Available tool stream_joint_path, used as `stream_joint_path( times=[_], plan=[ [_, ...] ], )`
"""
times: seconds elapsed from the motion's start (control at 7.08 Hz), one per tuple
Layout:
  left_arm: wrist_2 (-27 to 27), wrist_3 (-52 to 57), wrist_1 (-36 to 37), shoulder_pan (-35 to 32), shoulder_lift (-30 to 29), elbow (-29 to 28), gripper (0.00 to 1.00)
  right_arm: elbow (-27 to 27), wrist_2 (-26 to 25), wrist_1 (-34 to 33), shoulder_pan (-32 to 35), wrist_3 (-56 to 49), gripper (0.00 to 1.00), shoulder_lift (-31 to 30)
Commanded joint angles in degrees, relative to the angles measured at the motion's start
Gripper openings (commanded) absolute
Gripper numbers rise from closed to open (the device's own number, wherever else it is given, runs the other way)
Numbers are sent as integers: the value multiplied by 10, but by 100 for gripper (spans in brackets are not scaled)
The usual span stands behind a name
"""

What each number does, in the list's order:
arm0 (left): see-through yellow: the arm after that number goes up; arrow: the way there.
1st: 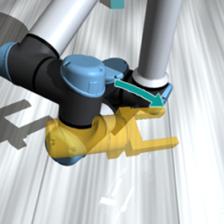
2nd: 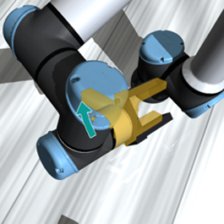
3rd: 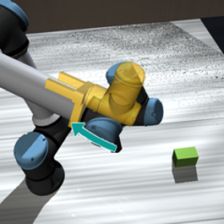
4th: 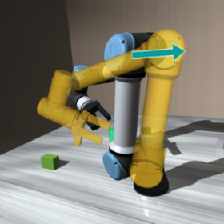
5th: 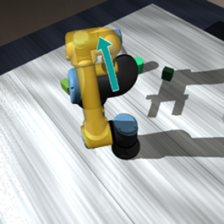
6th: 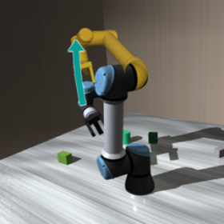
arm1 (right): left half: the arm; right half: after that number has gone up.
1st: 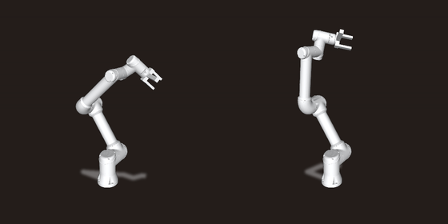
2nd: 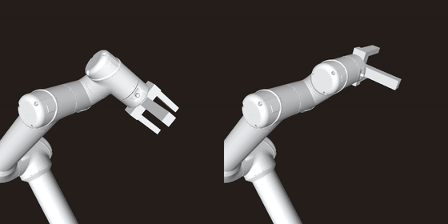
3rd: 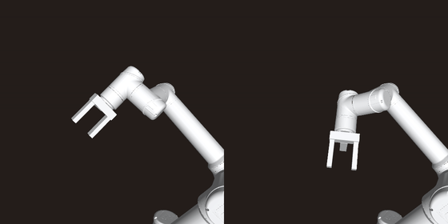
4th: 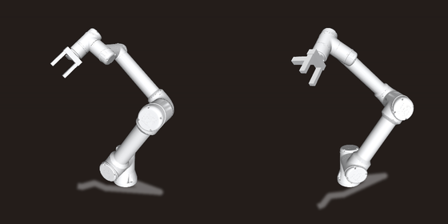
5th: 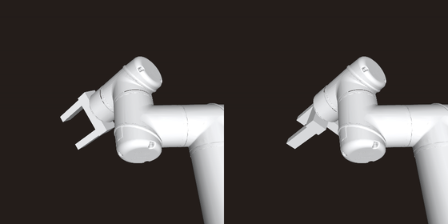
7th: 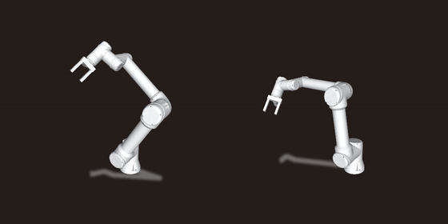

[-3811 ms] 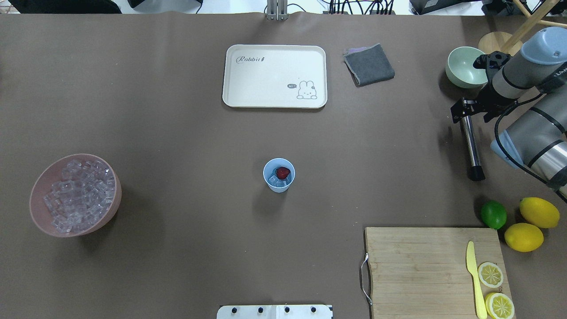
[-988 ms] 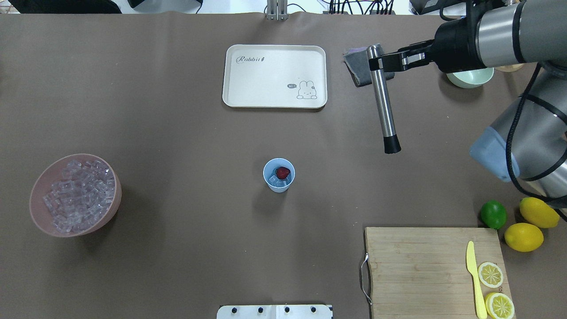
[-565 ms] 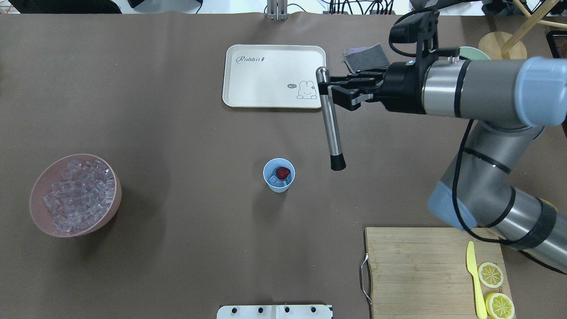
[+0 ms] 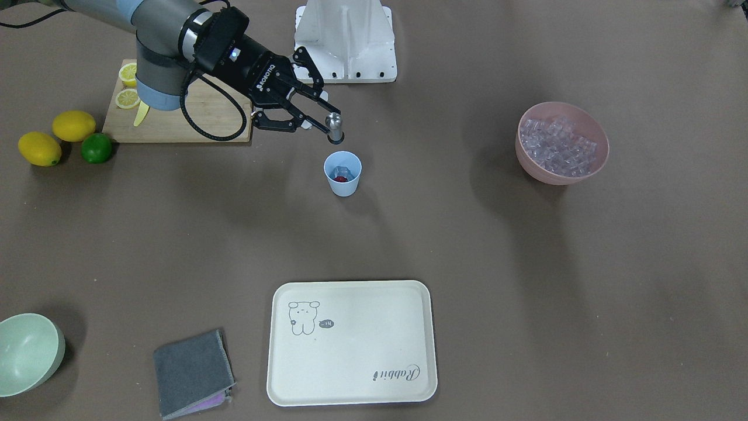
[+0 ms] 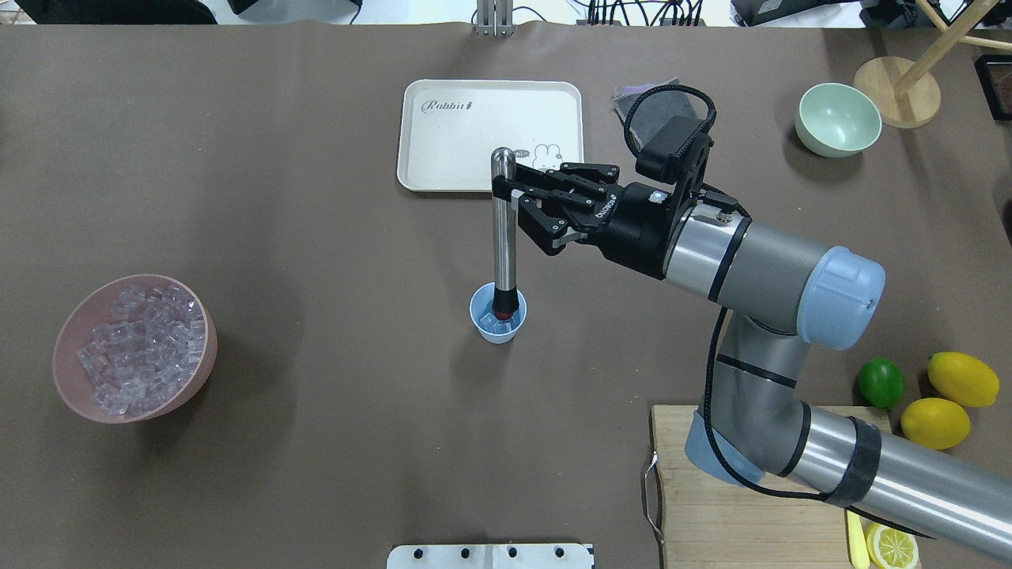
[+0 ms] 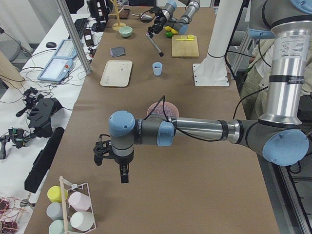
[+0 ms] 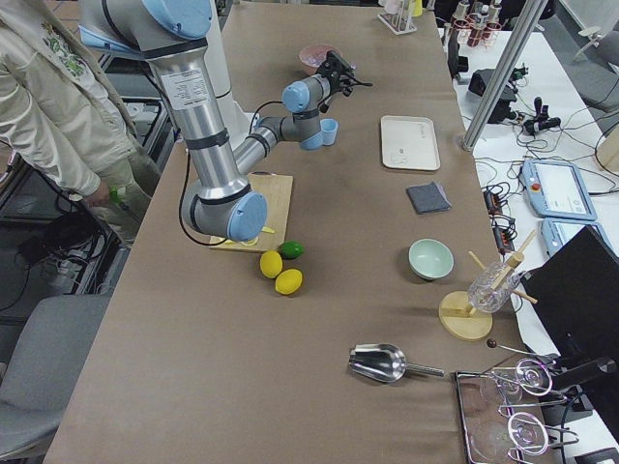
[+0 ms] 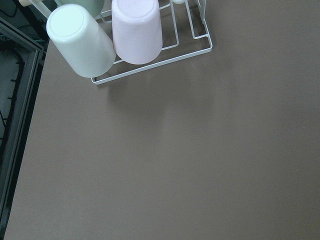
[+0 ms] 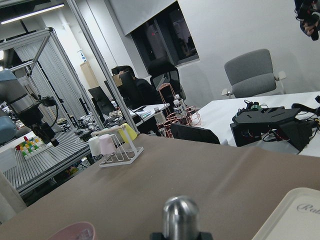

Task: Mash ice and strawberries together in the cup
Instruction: 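Press the muddler down into the cup contents with the right gripper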

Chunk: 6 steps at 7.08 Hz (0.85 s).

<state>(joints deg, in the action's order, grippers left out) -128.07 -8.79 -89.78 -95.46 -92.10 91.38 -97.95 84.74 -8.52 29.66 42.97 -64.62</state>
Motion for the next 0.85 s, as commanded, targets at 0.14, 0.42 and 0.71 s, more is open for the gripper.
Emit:
stream_joint_path(
  times=[0.14,0.42,0.71],
  plan=[
    [-1,0,-2,0,-1,-20,98,16,-59,73,-14,-76,0,-16],
    [-1,1,-3,0,-6,-33,98,49,-118,111,-75,-103,0,-20],
    [-1,1,-3,0,-7,-33,98,51,-146,115,-103,-122,0,-17]
  ],
)
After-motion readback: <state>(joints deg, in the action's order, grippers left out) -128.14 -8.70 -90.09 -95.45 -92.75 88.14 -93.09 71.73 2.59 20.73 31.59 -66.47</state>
